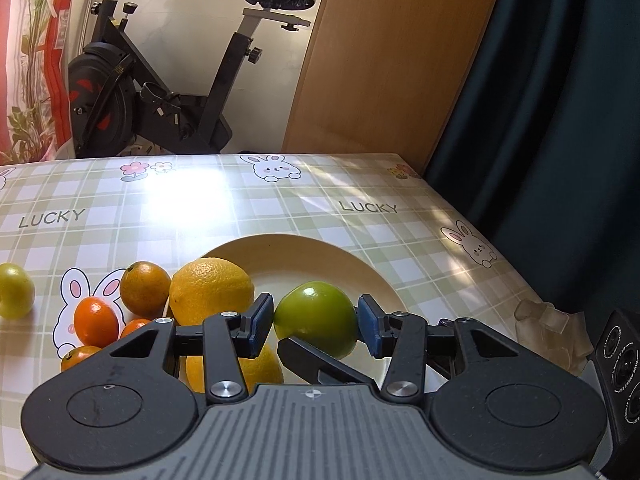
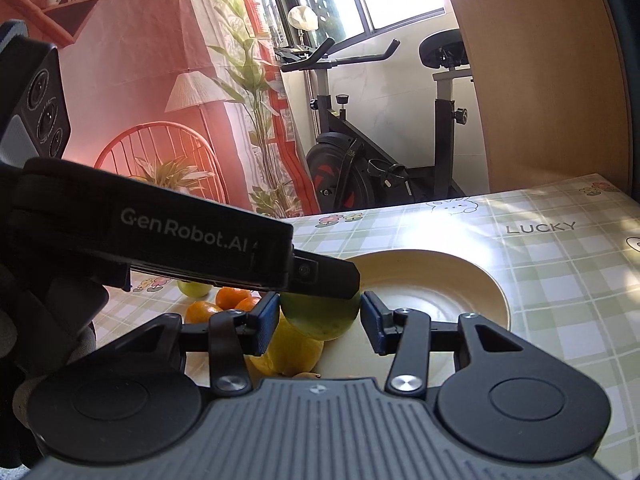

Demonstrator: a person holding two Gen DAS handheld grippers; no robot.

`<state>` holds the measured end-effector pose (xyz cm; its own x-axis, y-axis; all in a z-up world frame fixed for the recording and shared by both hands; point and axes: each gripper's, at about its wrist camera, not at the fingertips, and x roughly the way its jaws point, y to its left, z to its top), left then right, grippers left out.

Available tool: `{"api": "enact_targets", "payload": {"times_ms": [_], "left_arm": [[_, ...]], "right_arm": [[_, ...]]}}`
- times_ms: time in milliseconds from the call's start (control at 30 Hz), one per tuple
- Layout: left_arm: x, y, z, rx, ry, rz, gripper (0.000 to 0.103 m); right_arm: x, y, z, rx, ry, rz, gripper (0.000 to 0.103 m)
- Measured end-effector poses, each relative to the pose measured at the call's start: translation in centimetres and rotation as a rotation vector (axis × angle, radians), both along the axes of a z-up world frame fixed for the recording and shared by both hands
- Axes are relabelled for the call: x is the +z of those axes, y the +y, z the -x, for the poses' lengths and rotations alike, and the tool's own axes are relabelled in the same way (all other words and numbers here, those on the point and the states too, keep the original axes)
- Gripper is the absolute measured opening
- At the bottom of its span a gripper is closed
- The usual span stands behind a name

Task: Organize fruits
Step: 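Carry the green lime onto the plate with both grippers and open them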

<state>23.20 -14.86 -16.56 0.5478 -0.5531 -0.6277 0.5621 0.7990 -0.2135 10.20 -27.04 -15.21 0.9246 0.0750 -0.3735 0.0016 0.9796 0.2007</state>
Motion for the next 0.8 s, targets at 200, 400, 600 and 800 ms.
{"api": "enact_targets", "payload": {"times_ms": [200,400,600,800], "left_arm": [[-0.8,-1.1,-1.3,0.009,0.010,-0.038,0.049],[-0.9,-0.7,-2.1,0.035,0.010,-0.055,0.049],[-1.0,-1.3,-1.9,0.019,-0.002,-0.088,0.049],[-1.2,-1.3,-1.9,0.011,0.008,-0.093,0.049]], "right_arm": [[-0.8,-1.4,-1.8,-0.020,0.027,-0.020,0.047],[-1.1,-1.8,-3.3,-0.013,0.059,-0.036,0.047],[-1.3,-1.9,-4.1,-0.002,0.078,-0.043,0.048],[-1.5,-2.2,-4.3,-0.016,0.101,-0.060,0.048]]}}
